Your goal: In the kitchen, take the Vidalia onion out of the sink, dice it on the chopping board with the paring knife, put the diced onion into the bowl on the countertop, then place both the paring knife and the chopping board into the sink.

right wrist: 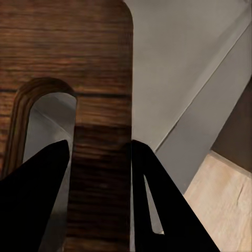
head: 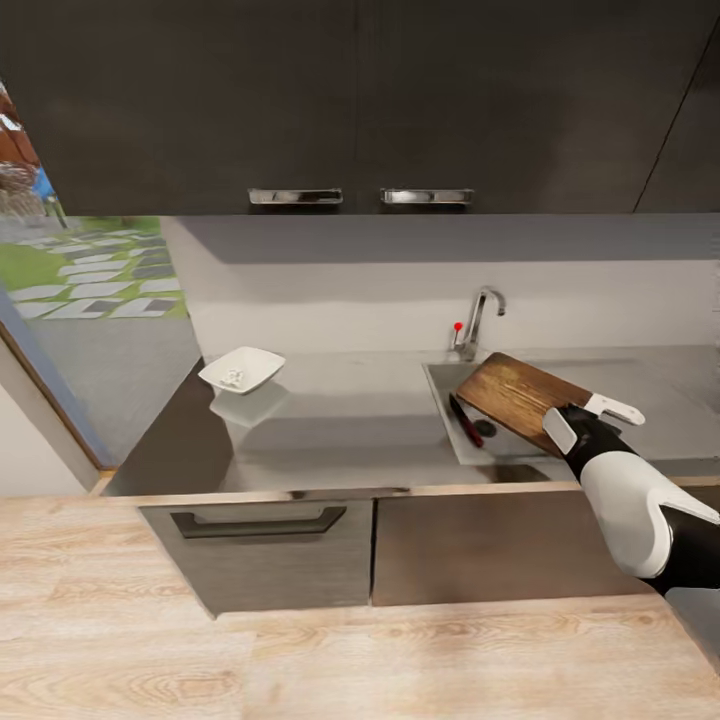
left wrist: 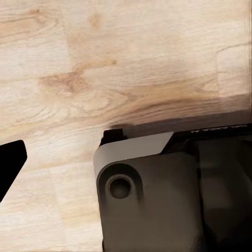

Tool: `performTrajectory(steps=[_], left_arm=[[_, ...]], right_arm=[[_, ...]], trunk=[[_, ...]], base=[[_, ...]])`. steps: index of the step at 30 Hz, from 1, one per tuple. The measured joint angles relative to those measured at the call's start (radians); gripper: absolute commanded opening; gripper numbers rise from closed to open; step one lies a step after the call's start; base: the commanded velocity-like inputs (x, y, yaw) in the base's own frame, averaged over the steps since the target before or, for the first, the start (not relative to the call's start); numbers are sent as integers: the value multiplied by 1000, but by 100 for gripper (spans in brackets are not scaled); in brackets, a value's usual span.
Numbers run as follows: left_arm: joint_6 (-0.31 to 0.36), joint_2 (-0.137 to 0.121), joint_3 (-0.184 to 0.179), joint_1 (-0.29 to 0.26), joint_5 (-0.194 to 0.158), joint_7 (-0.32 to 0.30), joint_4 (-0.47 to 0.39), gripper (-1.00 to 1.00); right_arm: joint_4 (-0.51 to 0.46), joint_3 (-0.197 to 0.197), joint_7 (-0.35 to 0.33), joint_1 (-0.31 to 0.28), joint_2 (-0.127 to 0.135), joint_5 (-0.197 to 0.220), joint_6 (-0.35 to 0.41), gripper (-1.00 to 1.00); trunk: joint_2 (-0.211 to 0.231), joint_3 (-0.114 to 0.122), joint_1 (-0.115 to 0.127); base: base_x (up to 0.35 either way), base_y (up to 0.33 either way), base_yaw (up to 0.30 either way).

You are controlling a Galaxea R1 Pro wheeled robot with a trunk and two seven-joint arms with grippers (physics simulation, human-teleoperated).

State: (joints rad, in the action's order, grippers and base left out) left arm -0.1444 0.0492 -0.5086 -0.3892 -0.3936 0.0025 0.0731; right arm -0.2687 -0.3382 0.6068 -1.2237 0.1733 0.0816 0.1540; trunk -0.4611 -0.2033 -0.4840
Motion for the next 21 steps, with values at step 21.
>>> performTrajectory(steps=[21], left_arm=[[-1, -33, 1, 0, -34, 1, 1, 100]], right_arm=[[23, -2, 68, 0, -70, 146, -27, -100]], trunk=[[0, 0, 0]], base=[[225, -82, 0]])
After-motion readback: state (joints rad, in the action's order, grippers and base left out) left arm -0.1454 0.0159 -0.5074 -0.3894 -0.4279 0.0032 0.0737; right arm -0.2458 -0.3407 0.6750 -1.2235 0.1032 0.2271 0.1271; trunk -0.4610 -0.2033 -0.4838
